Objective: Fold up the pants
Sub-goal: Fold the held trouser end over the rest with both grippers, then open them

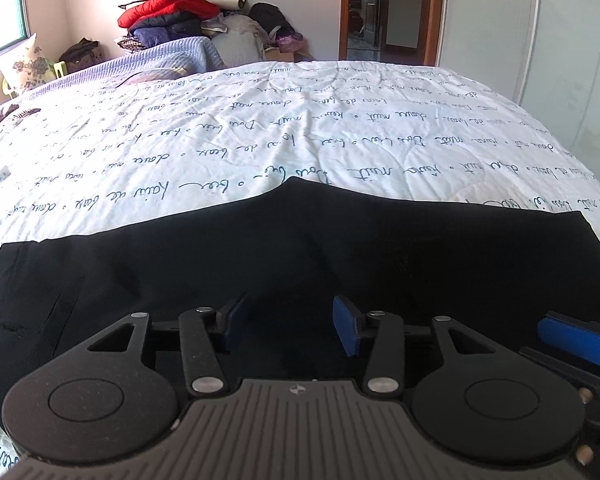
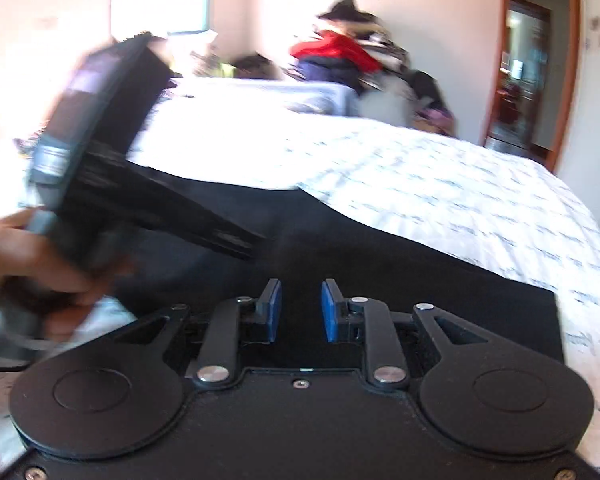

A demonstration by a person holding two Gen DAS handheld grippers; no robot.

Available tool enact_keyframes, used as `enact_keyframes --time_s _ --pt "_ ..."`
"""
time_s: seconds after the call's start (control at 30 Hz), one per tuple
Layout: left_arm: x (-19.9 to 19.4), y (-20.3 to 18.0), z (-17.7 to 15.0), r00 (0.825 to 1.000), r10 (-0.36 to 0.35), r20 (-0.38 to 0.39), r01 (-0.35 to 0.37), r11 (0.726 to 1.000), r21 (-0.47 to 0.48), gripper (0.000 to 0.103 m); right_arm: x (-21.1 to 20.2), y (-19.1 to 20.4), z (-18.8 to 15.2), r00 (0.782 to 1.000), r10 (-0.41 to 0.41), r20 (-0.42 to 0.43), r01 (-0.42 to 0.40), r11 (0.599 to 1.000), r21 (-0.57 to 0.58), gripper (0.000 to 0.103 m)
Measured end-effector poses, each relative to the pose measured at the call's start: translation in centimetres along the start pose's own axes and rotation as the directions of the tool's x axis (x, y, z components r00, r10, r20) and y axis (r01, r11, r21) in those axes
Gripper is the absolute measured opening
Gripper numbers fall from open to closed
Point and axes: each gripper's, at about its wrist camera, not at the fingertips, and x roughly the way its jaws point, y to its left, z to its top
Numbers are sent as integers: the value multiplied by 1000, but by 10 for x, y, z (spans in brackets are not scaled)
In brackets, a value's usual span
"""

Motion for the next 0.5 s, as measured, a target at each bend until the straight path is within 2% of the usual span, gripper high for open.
enact_keyframes --time_s 0.03,0.1,0.2,0.3,0.4,0.5 --pt "-1 1 -1 1000 6 1 -6 1000 3 52 9 1 -1 999 -17 -29 17 1000 6 21" --pt "-2 3 -4 1000 18 2 -18 1000 16 55 22 2 -6 996 0 -87 2 1000 13 21" --pt "-4 6 -6 1000 26 7 -26 999 21 57 20 10 -6 997 -19 -72 19 1000 4 22" --pt "-4 9 -6 1000 26 6 -26 1000 14 58 14 9 -4 999 7 -37 -5 998 56 25" --pt "-4 11 -6 1000 23 4 -23 1000 5 59 24 19 -14 996 -11 -83 12 1000 8 26" --pt "-4 12 -1 1000 12 2 -12 1000 -14 60 20 16 -16 998 -14 -61 16 1000 20 26"
